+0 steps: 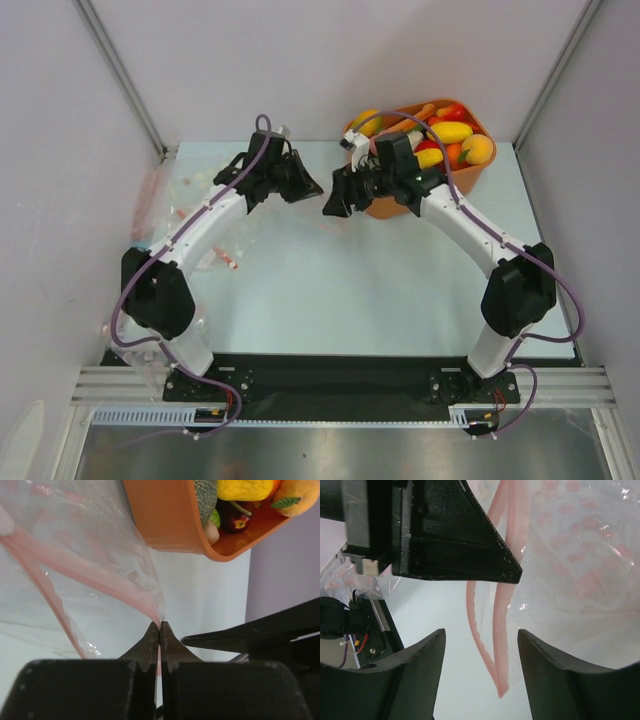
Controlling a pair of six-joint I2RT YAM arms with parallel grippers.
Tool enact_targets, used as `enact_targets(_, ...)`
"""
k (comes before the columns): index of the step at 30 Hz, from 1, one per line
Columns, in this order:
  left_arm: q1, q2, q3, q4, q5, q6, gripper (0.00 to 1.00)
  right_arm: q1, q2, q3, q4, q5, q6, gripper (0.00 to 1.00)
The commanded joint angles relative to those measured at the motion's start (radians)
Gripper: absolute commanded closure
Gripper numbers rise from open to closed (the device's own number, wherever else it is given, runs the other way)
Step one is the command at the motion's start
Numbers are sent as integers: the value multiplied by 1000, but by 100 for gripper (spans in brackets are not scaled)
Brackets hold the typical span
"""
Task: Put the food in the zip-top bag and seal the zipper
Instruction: Pick up the zipper food storage bag at the center of the board.
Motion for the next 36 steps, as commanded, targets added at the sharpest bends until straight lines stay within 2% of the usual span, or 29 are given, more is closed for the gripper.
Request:
enact_targets(1, -6, -68, 4, 37, 60, -64, 100, 21, -8, -6, 44, 51, -22, 35)
enact_targets(4, -13, -75, 7, 42, 77, -84, 100, 24, -10, -29, 53, 84, -15, 35)
enact_targets(7, -32, -78, 18, 39, 77, -94, 100, 27, -1, -36, 58, 160, 11, 50)
enact_targets(8, -35, -78, 22, 36, 77, -94, 100, 29, 4, -33, 55, 197, 22, 62)
enact_targets(10, -42, -83, 27, 34, 74, -91, 96, 27, 4, -28, 43, 222, 30, 73)
enact_targets(11, -44, -86, 36, 19, 59, -82, 86, 26, -13, -40, 58, 228, 39, 84)
enact_targets(12, -44, -86, 45, 19, 50, -69, 85, 24, -13, -48, 58, 228, 48, 89)
enact_targets(13, -42, -87, 56, 8, 30, -56, 65, 21, -30, -59, 81, 228, 62, 93)
enact_targets(14, -41, -89, 90, -27, -8, -24, 53, 18, -36, -65, 90, 222, 76, 98)
enact_targets(15, -38, -89, 111, -50, -27, -6, 36, 6, -42, -75, 105, 219, 115, 100)
enact_targets(17, -35, -109, 162, -90, -54, 52, 27, -14, -44, -77, 118, 196, 157, 100)
enact_targets(19, -33, -141, 158, -70, -79, 76, 14, -43, -38, -71, 136, 158, 212, 100)
enact_targets(21, -33, -193, 121, -46, -99, 93, 8, -54, -37, -65, 144, 156, 238, 100)
enact_targets(25, -35, -256, 33, 10, -130, 97, 11, -62, -45, -51, 150, 162, 261, 100)
enact_targets(29, -39, -240, -4, 8, -124, 108, 14, -62, -34, -19, 135, 157, 265, 100)
enact_targets(31, -39, -209, 27, -5, -99, 119, 17, -60, -36, -11, 135, 160, 263, 100)
enact_targets(36, -41, -97, 143, -65, -82, 182, 34, -45, -42, -13, 144, 180, 266, 100)
